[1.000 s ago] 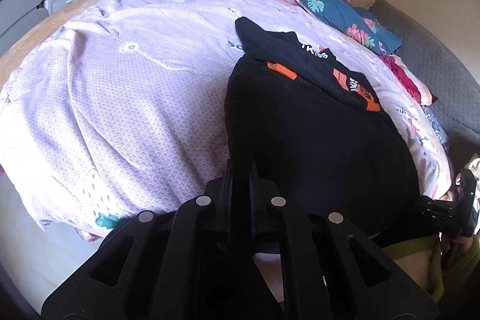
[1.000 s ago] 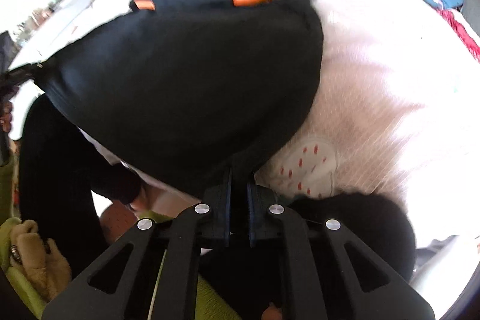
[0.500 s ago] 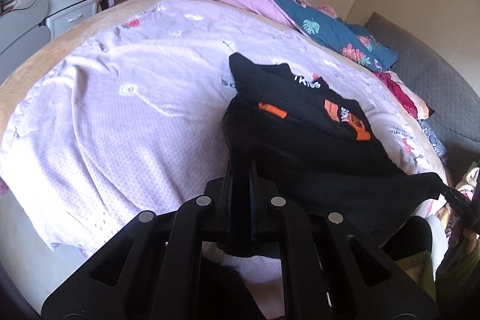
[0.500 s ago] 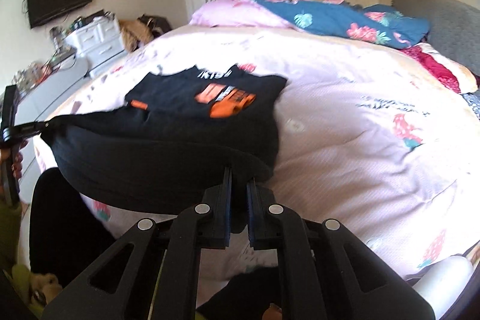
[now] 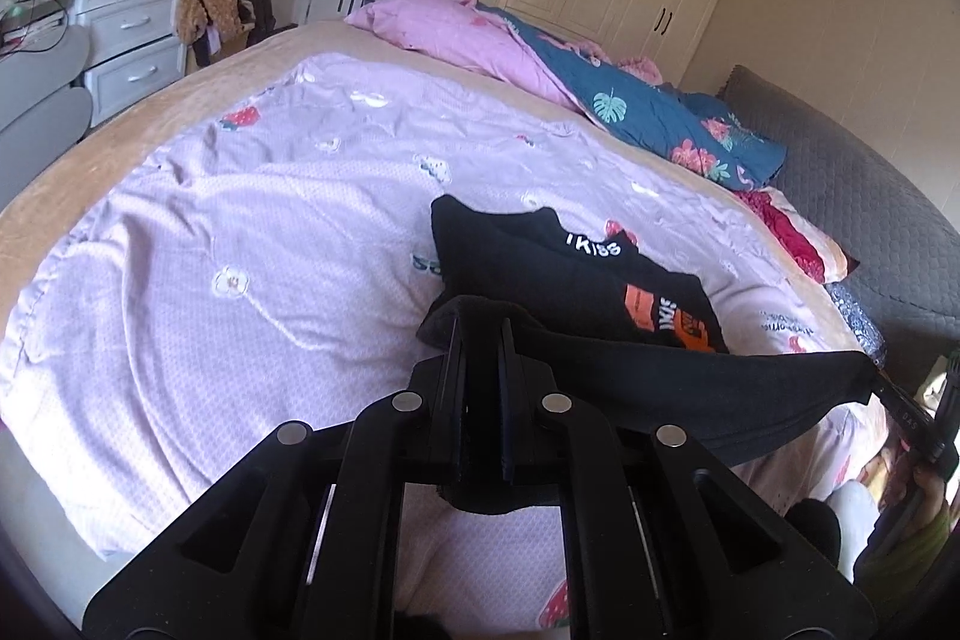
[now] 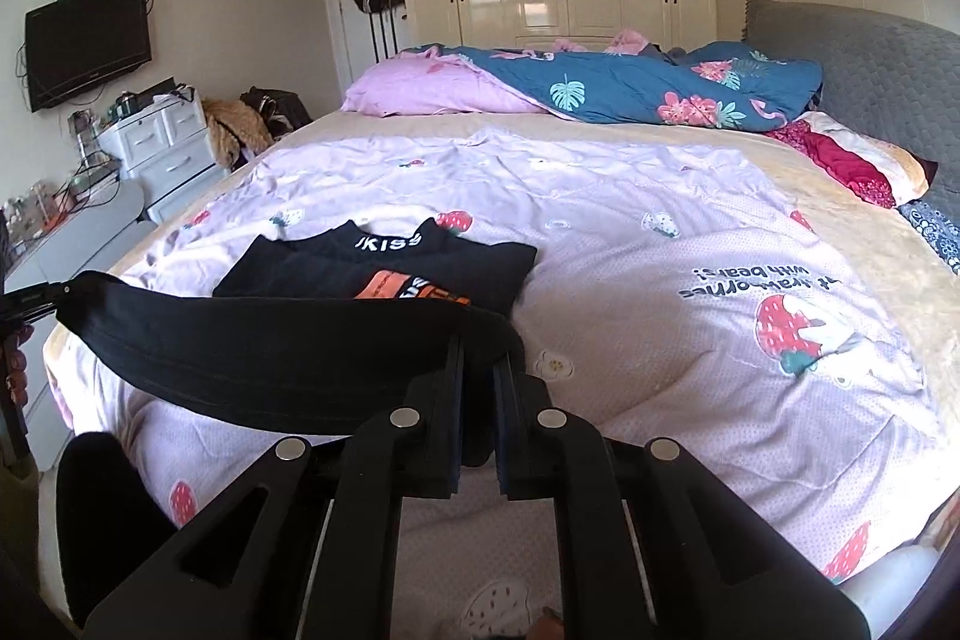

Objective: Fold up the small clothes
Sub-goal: 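Carry the held hem toward the collar with both tools and lay it down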

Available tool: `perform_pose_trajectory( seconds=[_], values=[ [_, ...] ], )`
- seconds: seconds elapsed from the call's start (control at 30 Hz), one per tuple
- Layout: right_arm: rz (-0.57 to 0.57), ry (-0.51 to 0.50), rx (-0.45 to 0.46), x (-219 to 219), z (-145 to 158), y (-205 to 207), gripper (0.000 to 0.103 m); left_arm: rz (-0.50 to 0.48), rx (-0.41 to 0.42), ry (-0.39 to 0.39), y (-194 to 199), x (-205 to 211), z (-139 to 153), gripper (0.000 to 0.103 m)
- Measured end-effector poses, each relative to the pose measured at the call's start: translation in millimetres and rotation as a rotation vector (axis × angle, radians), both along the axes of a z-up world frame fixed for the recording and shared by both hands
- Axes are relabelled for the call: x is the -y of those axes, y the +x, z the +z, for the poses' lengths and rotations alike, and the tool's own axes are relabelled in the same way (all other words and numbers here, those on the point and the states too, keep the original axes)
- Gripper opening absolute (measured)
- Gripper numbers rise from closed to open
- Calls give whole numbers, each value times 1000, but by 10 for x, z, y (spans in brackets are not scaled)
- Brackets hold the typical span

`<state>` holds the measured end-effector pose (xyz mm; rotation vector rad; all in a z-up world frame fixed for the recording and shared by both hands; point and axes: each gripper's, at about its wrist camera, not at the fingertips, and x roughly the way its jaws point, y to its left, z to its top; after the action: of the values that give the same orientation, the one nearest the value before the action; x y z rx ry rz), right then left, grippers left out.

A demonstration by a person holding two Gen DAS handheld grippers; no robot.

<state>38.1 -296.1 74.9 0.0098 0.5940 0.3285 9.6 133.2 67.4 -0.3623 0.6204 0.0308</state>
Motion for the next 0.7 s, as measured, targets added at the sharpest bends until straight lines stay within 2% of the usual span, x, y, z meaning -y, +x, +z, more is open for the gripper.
perform_pose_trajectory(
  seconds=[0.37,0.7],
  values=[
    [-42,-2,-23,-35,44,402,7,29,18,-34,346,-71,42,3],
    [-73,-12,-12,-140,83,816,7,70,19,-16,685,-124,45,3]
  ],
)
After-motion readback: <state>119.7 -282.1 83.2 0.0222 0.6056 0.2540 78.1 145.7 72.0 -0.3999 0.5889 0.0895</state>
